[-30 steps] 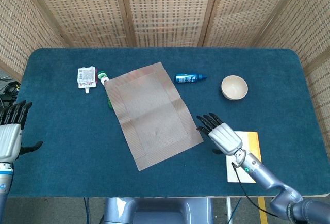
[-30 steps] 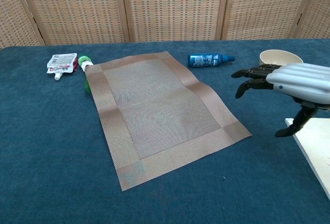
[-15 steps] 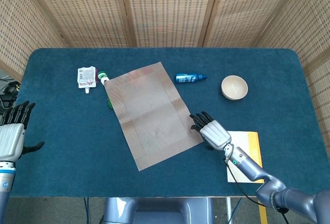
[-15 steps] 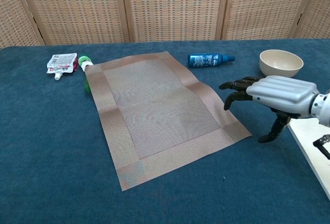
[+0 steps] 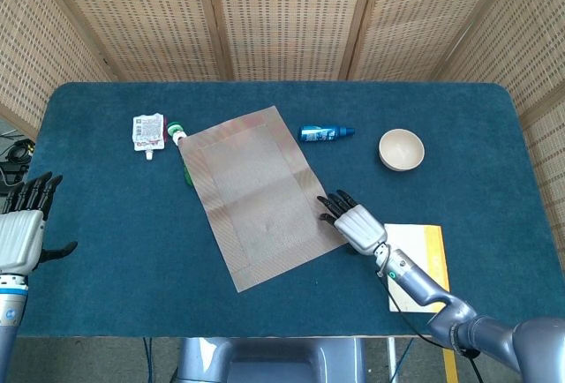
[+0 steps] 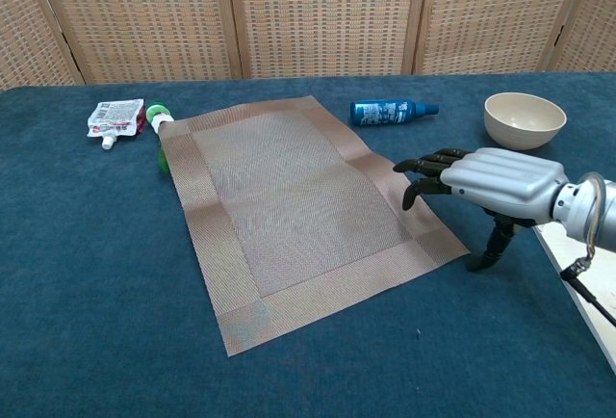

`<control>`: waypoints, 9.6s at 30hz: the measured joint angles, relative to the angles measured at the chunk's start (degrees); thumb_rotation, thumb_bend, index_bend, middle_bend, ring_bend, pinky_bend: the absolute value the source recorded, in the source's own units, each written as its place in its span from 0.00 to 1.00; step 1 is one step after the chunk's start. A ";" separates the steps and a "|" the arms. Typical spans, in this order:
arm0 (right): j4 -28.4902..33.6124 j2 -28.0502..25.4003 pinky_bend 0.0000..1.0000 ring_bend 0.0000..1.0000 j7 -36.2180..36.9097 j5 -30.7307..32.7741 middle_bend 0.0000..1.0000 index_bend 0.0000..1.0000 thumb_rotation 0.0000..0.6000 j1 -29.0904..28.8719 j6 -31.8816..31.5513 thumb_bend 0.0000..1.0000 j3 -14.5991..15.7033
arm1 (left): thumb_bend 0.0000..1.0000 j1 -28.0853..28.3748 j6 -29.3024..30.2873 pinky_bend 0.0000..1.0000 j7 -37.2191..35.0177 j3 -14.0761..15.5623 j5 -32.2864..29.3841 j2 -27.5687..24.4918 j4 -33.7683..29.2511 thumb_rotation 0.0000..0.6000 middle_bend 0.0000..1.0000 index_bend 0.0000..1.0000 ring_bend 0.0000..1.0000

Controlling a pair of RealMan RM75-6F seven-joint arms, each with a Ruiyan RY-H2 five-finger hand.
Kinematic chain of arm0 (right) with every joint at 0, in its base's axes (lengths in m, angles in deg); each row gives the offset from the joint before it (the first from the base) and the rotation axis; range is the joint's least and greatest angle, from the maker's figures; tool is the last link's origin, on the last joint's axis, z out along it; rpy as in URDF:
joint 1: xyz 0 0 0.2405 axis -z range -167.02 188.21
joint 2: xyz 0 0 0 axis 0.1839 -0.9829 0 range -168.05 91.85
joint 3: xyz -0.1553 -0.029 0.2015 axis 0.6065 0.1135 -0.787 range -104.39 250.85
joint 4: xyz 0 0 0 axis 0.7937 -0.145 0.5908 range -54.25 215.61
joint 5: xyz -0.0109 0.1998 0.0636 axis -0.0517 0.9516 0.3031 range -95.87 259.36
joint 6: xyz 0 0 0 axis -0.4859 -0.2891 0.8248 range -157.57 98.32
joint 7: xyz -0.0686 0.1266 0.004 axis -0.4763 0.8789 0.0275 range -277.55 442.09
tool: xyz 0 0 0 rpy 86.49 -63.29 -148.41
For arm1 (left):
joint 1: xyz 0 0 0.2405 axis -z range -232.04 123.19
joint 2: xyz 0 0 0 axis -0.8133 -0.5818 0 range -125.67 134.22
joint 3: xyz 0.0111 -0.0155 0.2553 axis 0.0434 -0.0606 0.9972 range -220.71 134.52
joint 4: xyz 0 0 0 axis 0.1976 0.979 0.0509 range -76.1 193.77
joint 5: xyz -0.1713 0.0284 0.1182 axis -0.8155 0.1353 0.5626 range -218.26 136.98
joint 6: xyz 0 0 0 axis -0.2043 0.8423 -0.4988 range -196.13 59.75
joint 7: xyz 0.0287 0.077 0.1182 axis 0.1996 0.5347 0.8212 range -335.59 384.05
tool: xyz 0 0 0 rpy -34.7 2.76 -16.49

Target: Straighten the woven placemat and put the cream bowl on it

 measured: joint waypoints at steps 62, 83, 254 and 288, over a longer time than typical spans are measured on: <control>6.39 -16.03 0.00 0.00 0.13 -27.24 0.14 0.70 1.00 1.20 -29.64 0.61 18.70 | 0.00 -1.91 0.11 0.00 -1.10 0.83 4.90 -0.79 -1.58 1.00 0.00 0.00 0.00; -26.21 -13.99 0.00 0.00 -5.52 -28.17 0.14 0.70 1.00 -3.98 -26.89 0.55 15.21 | 0.00 -1.00 -1.91 0.00 -1.16 -0.55 1.60 -0.70 -0.39 1.00 0.00 0.00 0.00; 38.81 -31.08 0.00 0.00 -2.12 6.35 0.00 0.11 1.00 32.68 -30.62 0.00 -2.72 | 0.00 25.42 -29.45 0.00 16.11 13.50 7.73 14.23 3.16 1.00 0.00 0.00 0.00; 11.09 -19.02 0.00 0.00 -4.21 24.72 0.00 0.19 1.00 12.56 1.42 0.00 -11.85 | 0.00 6.31 2.52 0.00 2.24 2.26 3.06 7.99 6.21 1.00 0.00 0.00 0.00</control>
